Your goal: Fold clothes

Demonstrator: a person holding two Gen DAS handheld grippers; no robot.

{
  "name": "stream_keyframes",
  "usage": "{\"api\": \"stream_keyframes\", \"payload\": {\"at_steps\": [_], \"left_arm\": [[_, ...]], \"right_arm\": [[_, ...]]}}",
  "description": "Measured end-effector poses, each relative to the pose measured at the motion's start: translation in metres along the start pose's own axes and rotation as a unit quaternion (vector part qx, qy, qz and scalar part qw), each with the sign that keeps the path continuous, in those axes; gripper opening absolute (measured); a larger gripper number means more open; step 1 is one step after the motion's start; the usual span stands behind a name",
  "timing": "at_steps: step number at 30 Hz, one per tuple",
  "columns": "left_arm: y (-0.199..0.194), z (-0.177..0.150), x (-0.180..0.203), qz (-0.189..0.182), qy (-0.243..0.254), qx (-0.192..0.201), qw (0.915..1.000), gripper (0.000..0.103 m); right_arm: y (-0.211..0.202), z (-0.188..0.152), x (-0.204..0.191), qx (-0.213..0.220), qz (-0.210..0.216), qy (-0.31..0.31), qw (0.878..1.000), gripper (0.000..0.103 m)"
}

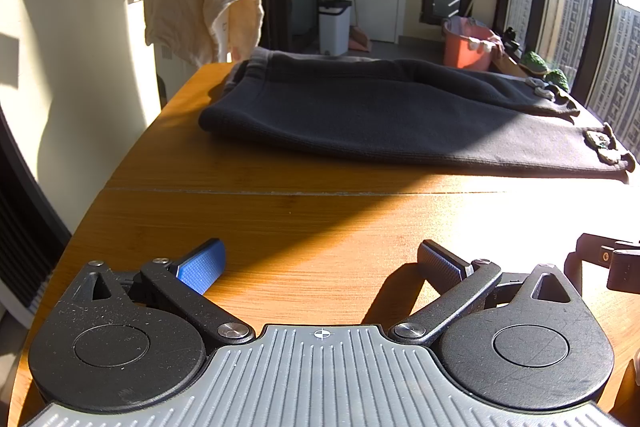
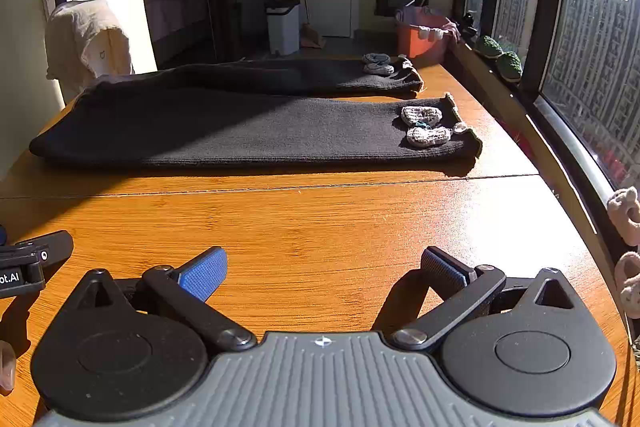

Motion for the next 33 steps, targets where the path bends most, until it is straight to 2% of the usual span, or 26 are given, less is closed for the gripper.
{"api": "stream_keyframes", "payload": {"at_steps": [33], "left_arm": [[0.0006,-0.0001,-0.0003,-0.004,0.003,-0.001,1.0000,0.103]], "right_arm": [[-0.0004,0.0001,-0.0011,-0.001,0.001,-0.001,1.000,0.103]]}}
Point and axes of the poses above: each gripper's, at about its wrist camera, not at the fingertips, and y roughly the way its jaws point, x to its right, z to its top, the point moved 2 cm from there along y, roughly the way its jaws point, and after that the axes turned 3 degrees about y, right-handed, at the moved point
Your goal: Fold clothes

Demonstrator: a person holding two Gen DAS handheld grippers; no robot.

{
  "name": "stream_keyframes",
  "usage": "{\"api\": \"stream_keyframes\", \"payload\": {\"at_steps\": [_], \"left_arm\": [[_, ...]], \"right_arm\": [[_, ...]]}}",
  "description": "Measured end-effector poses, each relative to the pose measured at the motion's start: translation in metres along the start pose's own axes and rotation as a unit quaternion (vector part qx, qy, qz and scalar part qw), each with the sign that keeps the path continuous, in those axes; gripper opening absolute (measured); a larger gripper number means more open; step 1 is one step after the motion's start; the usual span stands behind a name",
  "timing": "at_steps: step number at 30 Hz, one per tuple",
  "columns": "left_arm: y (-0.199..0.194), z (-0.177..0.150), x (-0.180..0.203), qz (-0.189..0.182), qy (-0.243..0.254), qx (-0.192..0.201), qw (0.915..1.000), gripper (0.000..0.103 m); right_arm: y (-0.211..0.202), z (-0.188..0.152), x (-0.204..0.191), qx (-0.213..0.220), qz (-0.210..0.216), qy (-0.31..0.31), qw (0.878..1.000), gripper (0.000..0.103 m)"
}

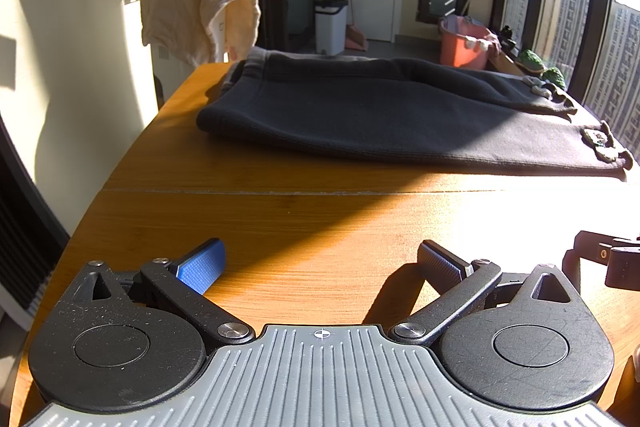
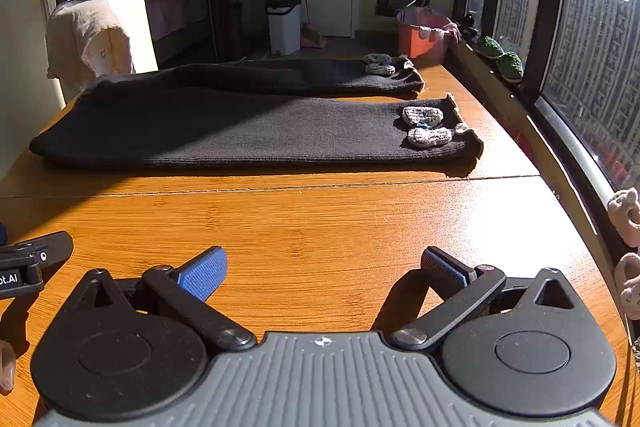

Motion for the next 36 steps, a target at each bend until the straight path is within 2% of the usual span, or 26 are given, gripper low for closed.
{"api": "stream_keyframes", "payload": {"at_steps": [36], "left_arm": [[-0.0014,0.0001,0.0005,-0.004,0.003,0.000,1.0000,0.103]], "right_arm": [[-0.0004,-0.0002,-0.0011,0.000,0.001,-0.002,1.000,0.103]]}}
Point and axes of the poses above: each gripper's, at about its wrist camera, not at the fingertips, and y roughly the way its jaws point, x to its right, z to its top, the point moved 2 cm from there along y, roughly the way its jaws point, and after that the axes turned 3 degrees about y, right-handed, at the moved point
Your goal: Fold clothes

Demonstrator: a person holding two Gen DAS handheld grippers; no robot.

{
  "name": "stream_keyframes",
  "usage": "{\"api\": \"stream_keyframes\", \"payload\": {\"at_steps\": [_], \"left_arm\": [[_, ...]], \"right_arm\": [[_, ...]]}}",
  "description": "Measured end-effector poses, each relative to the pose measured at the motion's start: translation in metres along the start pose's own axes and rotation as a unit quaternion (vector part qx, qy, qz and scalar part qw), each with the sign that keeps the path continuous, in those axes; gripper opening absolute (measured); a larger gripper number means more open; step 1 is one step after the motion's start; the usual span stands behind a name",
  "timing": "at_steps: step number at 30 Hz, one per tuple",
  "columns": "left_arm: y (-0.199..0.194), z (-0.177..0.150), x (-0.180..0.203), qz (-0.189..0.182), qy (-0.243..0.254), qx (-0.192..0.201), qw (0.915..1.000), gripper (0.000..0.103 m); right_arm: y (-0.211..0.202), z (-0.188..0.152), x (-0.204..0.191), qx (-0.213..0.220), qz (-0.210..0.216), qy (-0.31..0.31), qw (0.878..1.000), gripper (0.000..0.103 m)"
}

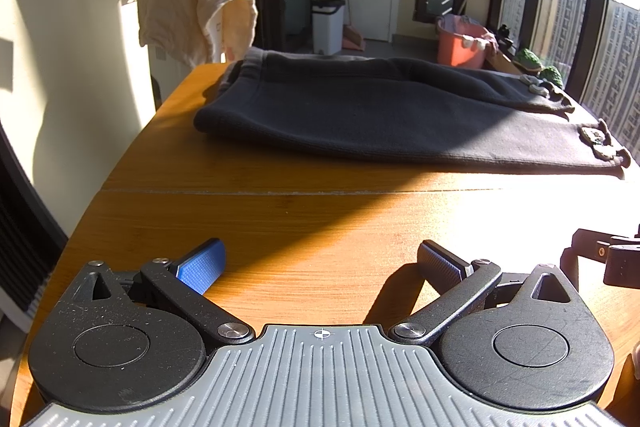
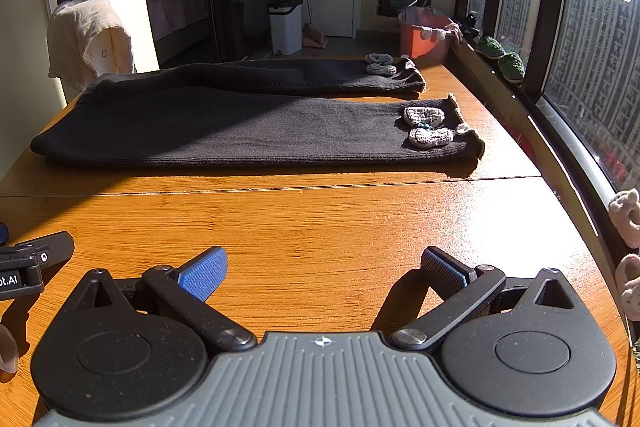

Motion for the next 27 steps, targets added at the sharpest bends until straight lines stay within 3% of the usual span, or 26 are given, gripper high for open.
{"api": "stream_keyframes", "payload": {"at_steps": [27], "left_arm": [[0.0001,-0.0010,0.0017,-0.002,0.003,0.002,1.0000,0.103]], "right_arm": [[-0.0002,0.0000,-0.0002,0.000,0.000,0.000,1.000,0.103]]}}
Point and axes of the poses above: each gripper's, at about its wrist camera, not at the fingertips, and y roughly the way its jaws point, x to its right, z to its top, the point moved 2 cm from there along y, roughly the way its jaws point, and after that the axes turned 3 degrees about y, right-handed, at the moved point
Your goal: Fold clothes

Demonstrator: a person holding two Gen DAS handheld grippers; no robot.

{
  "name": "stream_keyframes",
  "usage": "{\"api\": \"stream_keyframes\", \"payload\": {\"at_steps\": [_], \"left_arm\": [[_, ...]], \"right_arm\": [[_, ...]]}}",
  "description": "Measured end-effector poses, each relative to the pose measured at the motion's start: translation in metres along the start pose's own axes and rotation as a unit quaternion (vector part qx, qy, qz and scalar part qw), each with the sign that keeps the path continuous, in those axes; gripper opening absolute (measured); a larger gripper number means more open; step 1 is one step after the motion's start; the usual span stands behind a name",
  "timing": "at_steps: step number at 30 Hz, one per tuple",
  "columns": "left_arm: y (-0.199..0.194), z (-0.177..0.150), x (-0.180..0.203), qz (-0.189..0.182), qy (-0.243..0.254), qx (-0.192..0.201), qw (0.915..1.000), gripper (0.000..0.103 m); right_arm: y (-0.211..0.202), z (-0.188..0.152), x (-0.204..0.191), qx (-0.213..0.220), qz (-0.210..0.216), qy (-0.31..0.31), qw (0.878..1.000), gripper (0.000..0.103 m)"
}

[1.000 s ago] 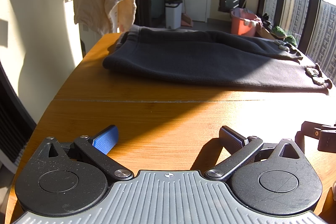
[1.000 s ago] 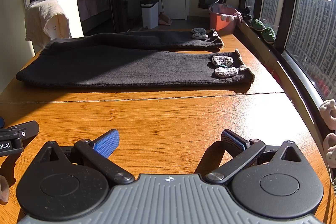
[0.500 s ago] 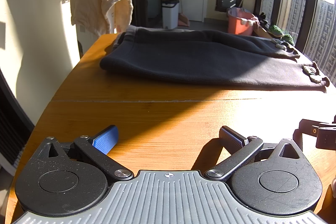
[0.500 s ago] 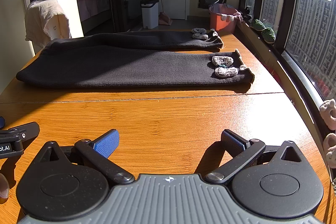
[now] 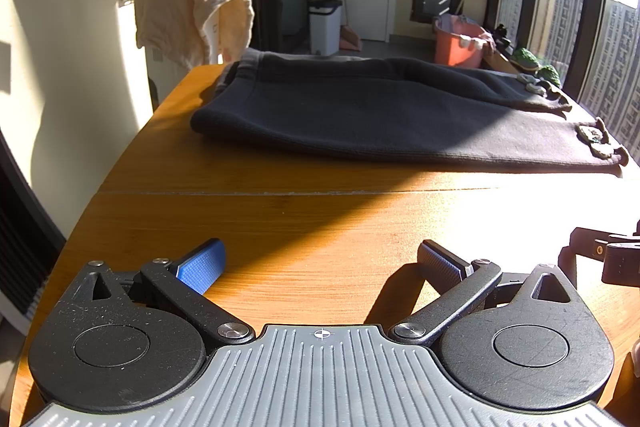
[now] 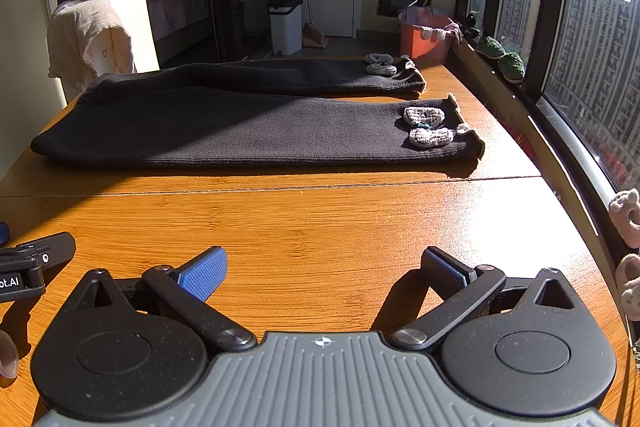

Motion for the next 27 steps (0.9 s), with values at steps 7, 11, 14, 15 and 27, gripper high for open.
{"api": "stream_keyframes", "payload": {"at_steps": [7,11,14,15,27], "left_arm": [[0.0003,0.0002,-0.0002,0.001,-0.001,0.000,1.0000,0.103],[0.0002,0.0004,-0.0003,0.001,-0.001,0.000,1.0000,0.103],[0.0002,0.0003,-0.0003,0.001,-0.001,0.000,1.0000,0.103],[0.0001,0.0003,-0.0002,0.002,-0.001,0.000,1.0000,0.103],[0.0012,0.0022,0.0016,0.013,-0.012,-0.001,0.9998,0.103]], "right_arm": [[0.0002,0.0000,0.0001,0.000,0.000,0.000,1.000,0.103],[0.0003,0.0000,0.0004,0.000,0.000,0.000,1.000,0.103],[0.0005,0.0000,0.0003,0.000,0.000,0.000,1.000,0.103],[0.0004,0.0000,0.0002,0.000,0.000,0.000,1.000,0.103],[-0.0012,-0.0021,0.0011,0.002,-0.001,-0.001,1.000,0.103]]}}
Point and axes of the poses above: each gripper's, at about its wrist camera, not at the fingertips, and y roughly the way its jaws point, x to its right, z to its top, the point moved 2 cm from there along y, roughly the way its jaws point, and after that the axes turned 3 degrees about y, right-handed, at the moved point
